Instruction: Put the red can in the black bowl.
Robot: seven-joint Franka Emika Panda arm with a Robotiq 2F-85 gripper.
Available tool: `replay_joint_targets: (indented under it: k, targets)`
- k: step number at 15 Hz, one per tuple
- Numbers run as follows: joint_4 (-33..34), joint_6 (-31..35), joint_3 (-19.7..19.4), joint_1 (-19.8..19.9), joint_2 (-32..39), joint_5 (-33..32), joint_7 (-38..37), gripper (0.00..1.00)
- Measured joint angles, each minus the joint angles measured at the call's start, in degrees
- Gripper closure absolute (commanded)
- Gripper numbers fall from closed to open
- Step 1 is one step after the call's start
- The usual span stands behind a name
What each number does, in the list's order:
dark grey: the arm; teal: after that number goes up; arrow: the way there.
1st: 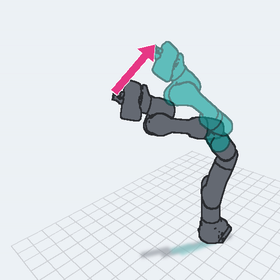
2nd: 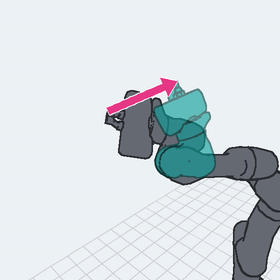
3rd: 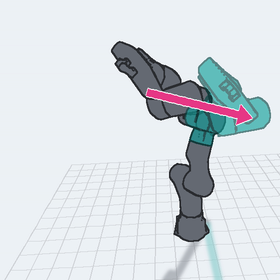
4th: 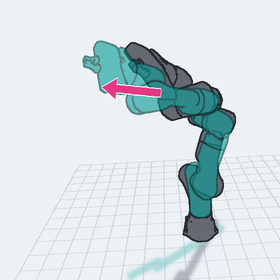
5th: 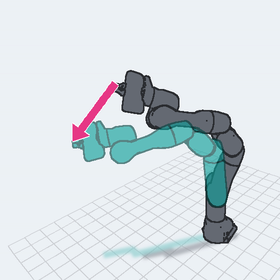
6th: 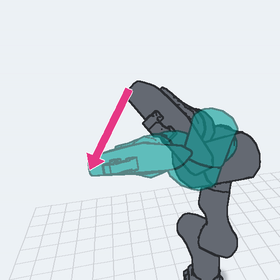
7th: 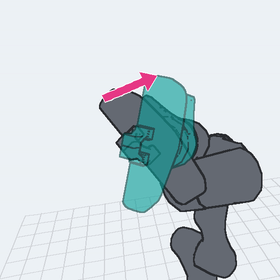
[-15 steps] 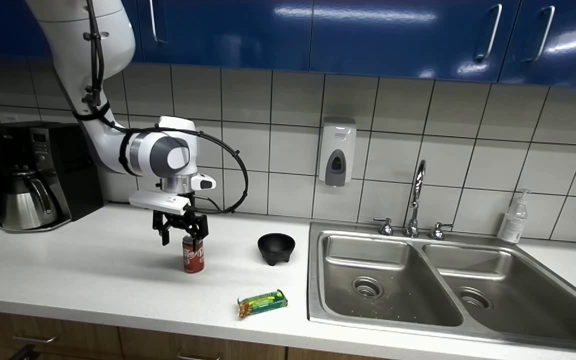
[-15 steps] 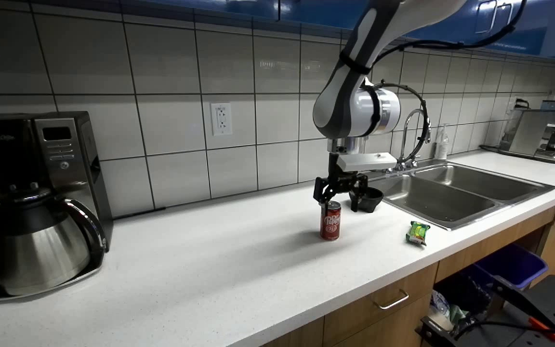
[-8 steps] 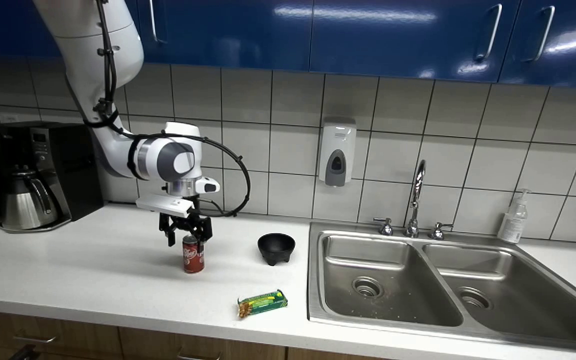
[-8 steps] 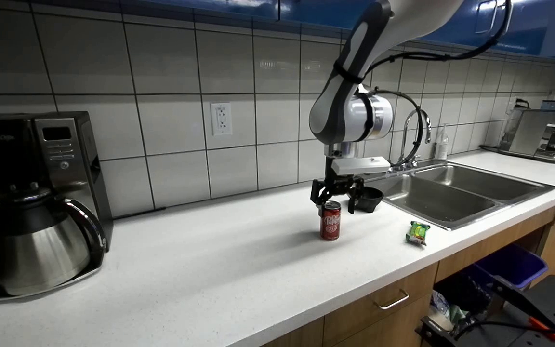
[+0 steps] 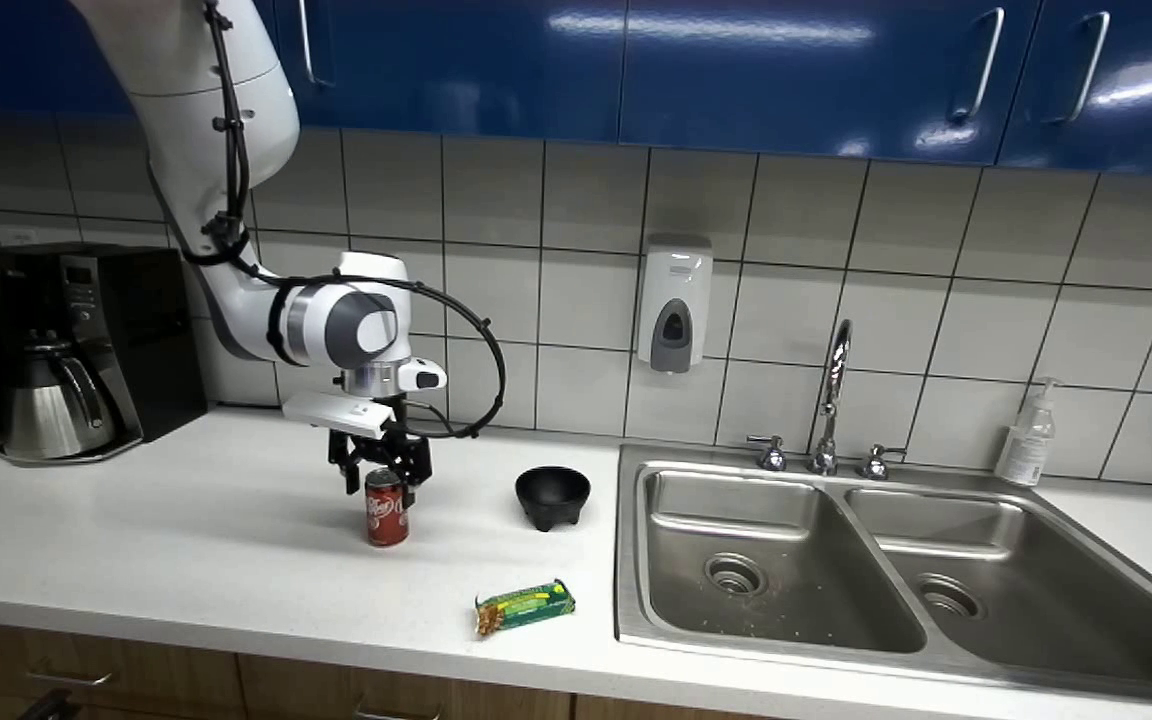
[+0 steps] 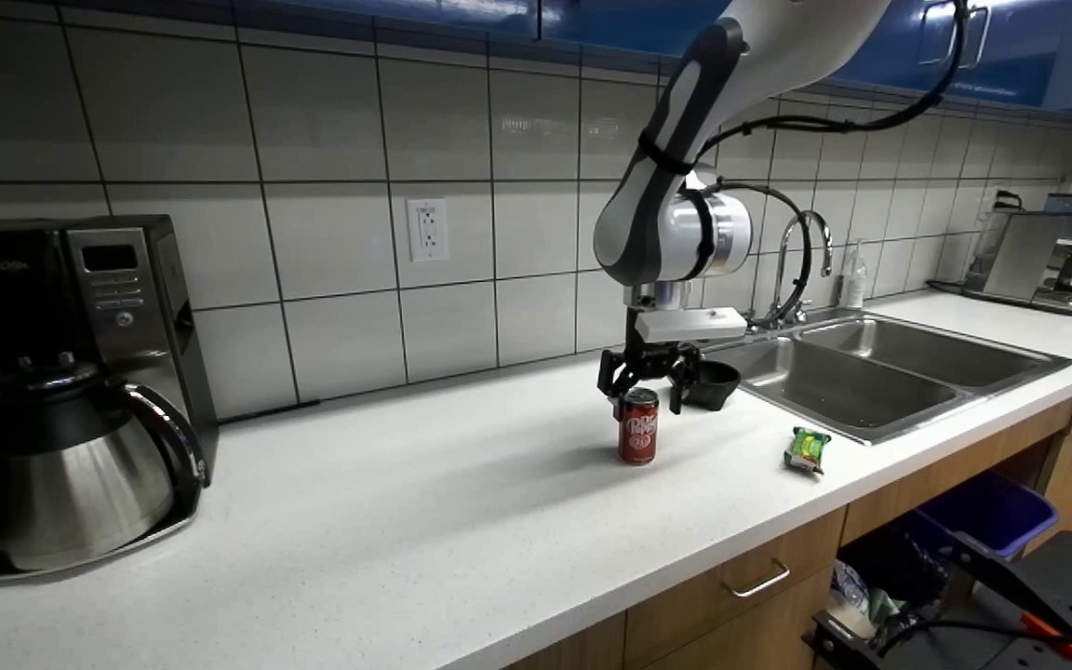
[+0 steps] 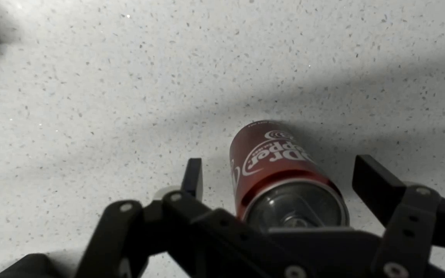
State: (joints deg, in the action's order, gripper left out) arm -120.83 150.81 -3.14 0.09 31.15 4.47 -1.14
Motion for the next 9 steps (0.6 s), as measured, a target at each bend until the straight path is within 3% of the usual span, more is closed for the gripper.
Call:
replay_joint_targets:
  k: [4, 5, 9]
  targets:
    - [1.2, 0.0, 0.0, -0.1, 1.0, 0.0, -0.4, 0.00]
    - [1.5, 0.0, 0.0, -0.1, 1.2, 0.0, -0.5, 0.20]
    - [2.4, 0.0, 0.0, -0.2, 1.9, -0.1, -0.8, 0.51]
